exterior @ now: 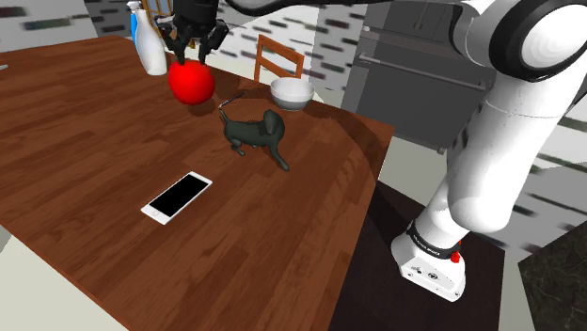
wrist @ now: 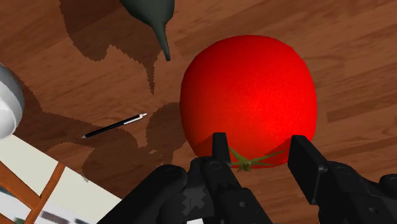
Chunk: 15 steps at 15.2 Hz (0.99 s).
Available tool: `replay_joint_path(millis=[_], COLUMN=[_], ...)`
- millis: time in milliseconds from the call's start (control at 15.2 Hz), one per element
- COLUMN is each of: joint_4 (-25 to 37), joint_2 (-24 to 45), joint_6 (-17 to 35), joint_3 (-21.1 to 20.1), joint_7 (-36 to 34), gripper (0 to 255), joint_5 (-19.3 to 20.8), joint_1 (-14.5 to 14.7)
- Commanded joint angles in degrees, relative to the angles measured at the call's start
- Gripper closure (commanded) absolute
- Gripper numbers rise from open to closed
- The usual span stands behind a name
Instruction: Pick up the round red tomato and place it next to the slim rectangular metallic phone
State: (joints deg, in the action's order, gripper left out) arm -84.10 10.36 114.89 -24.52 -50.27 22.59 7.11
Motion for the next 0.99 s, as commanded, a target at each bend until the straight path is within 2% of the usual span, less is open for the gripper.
replay_joint_path(millis=[0, 924], joint_4=[5.7, -6.5], joint_2=[4.1, 2.9], joint_6=[-2.7, 7.9], joint_3=[-0.6, 0.1], joint_7=[-2.2, -5.7], gripper=[255, 255], joint_5=[2.6, 3.8], joint_1=[2.4, 1.3])
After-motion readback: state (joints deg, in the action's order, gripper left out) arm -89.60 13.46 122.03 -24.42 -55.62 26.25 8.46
